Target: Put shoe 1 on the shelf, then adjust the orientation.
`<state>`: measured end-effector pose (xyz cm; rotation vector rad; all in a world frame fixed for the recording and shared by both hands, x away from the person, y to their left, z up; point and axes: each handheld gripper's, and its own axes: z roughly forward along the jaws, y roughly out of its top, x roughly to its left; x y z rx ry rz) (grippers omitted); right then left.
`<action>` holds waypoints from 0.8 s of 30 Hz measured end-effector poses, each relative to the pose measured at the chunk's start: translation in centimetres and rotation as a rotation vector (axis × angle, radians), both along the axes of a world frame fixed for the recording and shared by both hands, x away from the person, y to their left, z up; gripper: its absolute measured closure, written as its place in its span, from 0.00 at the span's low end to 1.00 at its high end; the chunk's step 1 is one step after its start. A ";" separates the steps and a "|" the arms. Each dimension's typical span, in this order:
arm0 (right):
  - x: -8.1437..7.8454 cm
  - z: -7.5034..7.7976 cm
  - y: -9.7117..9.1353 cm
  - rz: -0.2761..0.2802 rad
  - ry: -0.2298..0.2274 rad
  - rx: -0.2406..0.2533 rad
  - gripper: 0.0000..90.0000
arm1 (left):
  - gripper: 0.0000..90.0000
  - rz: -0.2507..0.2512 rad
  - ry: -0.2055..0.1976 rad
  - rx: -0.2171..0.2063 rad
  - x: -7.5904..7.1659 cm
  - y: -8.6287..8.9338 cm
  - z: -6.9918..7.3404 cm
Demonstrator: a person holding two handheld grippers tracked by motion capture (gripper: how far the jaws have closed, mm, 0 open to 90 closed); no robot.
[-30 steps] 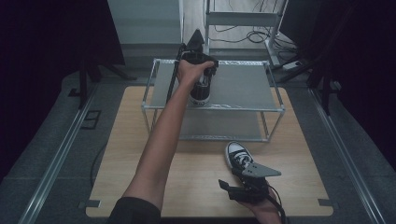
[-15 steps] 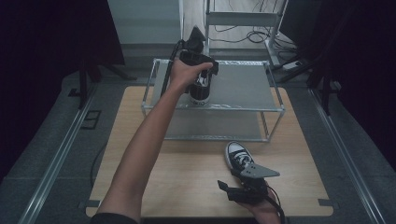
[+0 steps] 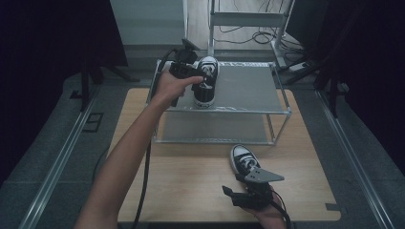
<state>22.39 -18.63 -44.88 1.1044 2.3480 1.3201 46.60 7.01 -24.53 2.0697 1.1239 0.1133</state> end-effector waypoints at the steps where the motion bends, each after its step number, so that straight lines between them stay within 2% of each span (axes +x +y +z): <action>1: -0.1 0.0 0.0 0.002 0.001 0.000 0.38 | 0.22 -0.007 -0.007 -0.002 -0.3 0.2 -0.1; 10: -0.4 0.1 -0.4 0.013 -0.014 0.010 0.52 | 0.23 -0.077 -0.033 -0.012 -3.0 2.4 -1.6; 15: -0.7 0.0 -0.6 0.039 -0.009 0.025 0.62 | 0.23 -0.074 -0.031 -0.031 -4.0 3.6 -2.5; 18: -1.0 -0.1 -0.7 0.050 0.001 0.025 0.64 | 0.23 -0.072 -0.038 -0.023 -4.6 4.4 -3.0; 24: -2.2 -0.5 -1.4 0.068 0.006 0.019 0.76 | 0.23 -0.102 -0.027 -0.039 -5.8 5.2 -4.1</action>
